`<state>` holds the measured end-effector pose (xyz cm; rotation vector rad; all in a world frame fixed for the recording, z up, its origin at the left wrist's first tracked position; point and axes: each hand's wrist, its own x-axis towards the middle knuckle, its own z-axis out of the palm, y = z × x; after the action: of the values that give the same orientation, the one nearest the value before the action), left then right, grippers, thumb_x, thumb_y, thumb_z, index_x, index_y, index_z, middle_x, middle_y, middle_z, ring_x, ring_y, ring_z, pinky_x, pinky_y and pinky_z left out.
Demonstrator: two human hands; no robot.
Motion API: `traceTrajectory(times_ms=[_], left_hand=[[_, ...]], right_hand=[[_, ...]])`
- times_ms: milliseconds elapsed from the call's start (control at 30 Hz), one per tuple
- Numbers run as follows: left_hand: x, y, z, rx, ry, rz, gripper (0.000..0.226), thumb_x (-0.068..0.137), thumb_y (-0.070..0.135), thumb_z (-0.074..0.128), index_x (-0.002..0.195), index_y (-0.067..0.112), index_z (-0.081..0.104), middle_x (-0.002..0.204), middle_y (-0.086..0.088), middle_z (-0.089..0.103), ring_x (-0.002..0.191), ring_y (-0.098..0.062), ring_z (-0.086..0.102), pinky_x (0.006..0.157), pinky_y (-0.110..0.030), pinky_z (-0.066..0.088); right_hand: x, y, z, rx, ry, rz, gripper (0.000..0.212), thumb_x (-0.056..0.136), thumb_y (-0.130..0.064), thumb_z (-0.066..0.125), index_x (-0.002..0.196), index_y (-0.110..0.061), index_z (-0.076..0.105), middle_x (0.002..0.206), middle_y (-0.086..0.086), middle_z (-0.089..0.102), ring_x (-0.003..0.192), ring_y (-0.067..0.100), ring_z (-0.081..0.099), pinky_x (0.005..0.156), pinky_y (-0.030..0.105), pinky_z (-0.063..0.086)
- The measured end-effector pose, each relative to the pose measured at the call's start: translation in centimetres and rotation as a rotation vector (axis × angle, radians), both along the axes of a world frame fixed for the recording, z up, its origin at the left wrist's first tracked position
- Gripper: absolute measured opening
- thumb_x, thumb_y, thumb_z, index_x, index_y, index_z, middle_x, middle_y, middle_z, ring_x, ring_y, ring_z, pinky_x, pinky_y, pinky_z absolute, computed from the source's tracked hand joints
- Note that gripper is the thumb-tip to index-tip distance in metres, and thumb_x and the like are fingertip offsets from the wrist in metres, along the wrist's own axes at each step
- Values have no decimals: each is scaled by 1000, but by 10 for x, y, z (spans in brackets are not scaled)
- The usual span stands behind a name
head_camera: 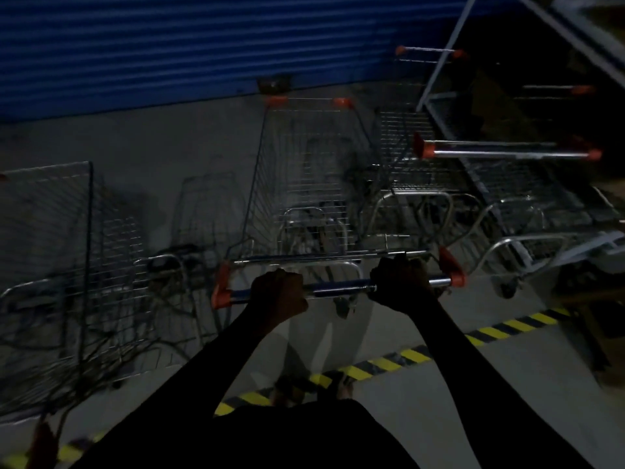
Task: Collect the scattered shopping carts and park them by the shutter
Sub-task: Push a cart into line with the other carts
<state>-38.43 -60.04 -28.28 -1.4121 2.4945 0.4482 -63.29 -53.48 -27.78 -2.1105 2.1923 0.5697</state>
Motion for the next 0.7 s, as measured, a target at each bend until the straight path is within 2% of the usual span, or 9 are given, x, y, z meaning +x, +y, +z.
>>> traceTrajectory(times_ms=[100, 167, 233, 300, 400, 467, 533, 633, 700], left_hand=[[0, -10, -8, -13, 3, 52, 36, 79, 46, 62, 100, 18, 67, 101, -5, 66, 99, -28, 63, 82, -35, 48], [1, -24, -19, -77, 44, -16, 31, 72, 42, 57, 75, 12, 65, 76, -8, 65, 74, -33, 67, 65, -37, 51], [5, -43, -34, -123, -16, -71, 24, 63, 37, 58, 54, 15, 56, 55, -5, 56, 49, -30, 60, 46, -31, 48], [6, -62, -35, -165, -96, -97, 19, 58, 29, 63, 47, 16, 52, 49, -3, 53, 41, -28, 55, 41, -28, 43], [-3, -93, -10, -253, -174, -103, 19, 60, 28, 64, 52, 11, 60, 55, -4, 61, 50, -29, 62, 47, -28, 46], [-7, -124, 1, -145, -152, 16, 22, 72, 32, 69, 71, 10, 68, 72, -4, 67, 68, -28, 67, 53, -24, 43], [-3, -153, 3, -163, -131, 59, 31, 69, 43, 73, 78, 14, 69, 78, -5, 70, 75, -28, 69, 57, -27, 48], [6, -200, 0, -124, -121, 55, 34, 74, 45, 63, 90, 15, 67, 96, -10, 70, 93, -32, 67, 77, -37, 52], [13, -234, -1, -153, -107, 52, 34, 76, 44, 59, 92, 15, 66, 98, -8, 70, 95, -31, 66, 79, -38, 52]], right_hand=[[0, -11, 0, 40, -27, 54, 34, 74, -60, 61, 87, -29, 65, 92, -3, 63, 92, 25, 59, 70, 35, 44], [-1, -23, 1, 11, -106, 51, 32, 78, -57, 57, 94, -30, 66, 97, -5, 65, 95, 21, 61, 71, 33, 46], [-1, -40, 2, 0, -137, 37, 31, 80, -53, 56, 96, -30, 67, 97, -5, 67, 92, 21, 64, 69, 32, 47], [0, -61, 5, -18, -155, 35, 32, 80, -52, 54, 95, -29, 69, 95, -4, 69, 88, 22, 66, 68, 31, 47], [-1, -100, 5, -25, -137, 41, 36, 78, -54, 54, 96, -27, 69, 97, -1, 70, 90, 25, 67, 74, 34, 49], [2, -130, 5, -20, -103, 57, 40, 78, -55, 52, 97, -25, 70, 97, 1, 71, 92, 28, 66, 78, 36, 48], [5, -163, 5, -25, -102, 34, 41, 75, -55, 51, 93, -24, 71, 93, 3, 71, 89, 29, 67, 78, 38, 49], [12, -214, 5, -55, -94, 21, 36, 74, -48, 53, 88, -19, 70, 89, 6, 71, 84, 30, 68, 73, 34, 49], [17, -247, 7, -45, -68, 37, 36, 76, -46, 50, 88, -18, 69, 91, 6, 71, 86, 31, 67, 74, 34, 49]])
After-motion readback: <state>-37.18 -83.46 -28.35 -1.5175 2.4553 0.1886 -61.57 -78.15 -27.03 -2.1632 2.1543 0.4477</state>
